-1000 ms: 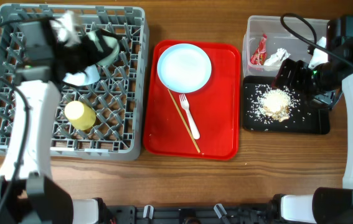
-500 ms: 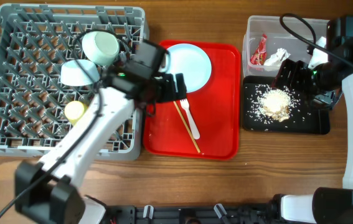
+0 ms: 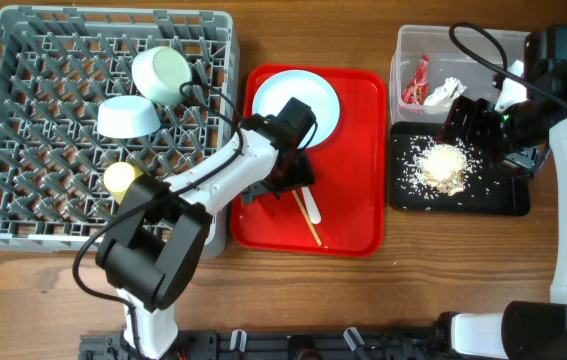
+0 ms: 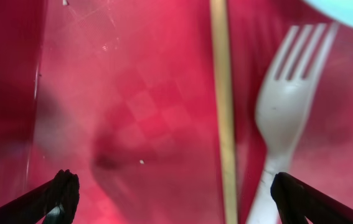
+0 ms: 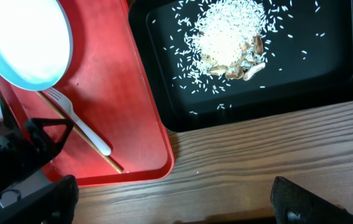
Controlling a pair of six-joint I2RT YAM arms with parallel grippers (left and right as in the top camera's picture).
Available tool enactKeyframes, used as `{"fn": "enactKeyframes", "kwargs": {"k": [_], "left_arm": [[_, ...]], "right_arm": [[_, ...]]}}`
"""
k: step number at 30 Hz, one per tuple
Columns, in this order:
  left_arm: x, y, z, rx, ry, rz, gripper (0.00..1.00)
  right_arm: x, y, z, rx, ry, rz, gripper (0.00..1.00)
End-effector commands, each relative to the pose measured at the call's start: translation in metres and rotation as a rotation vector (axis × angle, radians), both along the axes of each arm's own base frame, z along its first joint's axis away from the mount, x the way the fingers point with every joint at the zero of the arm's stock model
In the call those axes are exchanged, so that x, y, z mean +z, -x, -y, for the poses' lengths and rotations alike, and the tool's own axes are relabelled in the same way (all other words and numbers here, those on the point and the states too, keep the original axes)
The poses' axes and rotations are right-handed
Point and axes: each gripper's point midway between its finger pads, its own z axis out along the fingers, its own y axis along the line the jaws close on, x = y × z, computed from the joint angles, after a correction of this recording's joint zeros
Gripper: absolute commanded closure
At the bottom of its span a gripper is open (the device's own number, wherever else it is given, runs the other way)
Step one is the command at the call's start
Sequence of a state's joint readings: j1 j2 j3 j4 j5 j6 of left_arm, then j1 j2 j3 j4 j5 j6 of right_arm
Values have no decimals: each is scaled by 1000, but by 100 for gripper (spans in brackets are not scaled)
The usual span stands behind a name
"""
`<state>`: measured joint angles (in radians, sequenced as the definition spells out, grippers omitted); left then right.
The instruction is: Sort waste into correct bins and load items into the dishwasher rack
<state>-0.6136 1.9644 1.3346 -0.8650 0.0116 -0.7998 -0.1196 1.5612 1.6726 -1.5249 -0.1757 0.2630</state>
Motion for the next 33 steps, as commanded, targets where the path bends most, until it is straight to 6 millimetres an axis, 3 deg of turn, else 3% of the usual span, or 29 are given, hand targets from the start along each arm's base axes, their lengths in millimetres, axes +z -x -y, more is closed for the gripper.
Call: {"fn": "enactKeyframes", "kwargs": {"k": [1,11,14,16,21,25,33], "left_arm": [[-14,0,-7,27,-45,-16,1],[-26,5,-15,26,-96,-36,9],[-30,7,-16,25,-103,-48,28],[-30,8,-16,22,-104,-48,46],[-30,9,-11,11,-99,-45,74],[-30,10,-9,6,-97,-42,78],[-31,12,-4,21,-94,-39,76]], "right_arm": [[10,0,0,10,1,31,0],[9,2,0,11,0,25,0],[9,2,0,10,0,25,0],[9,2,0,10,0,25,0],[9,2,0,10,0,25,0],[9,2,-1,10,-1,22,0],[9,2,-1,10,-1,22,0]]}}
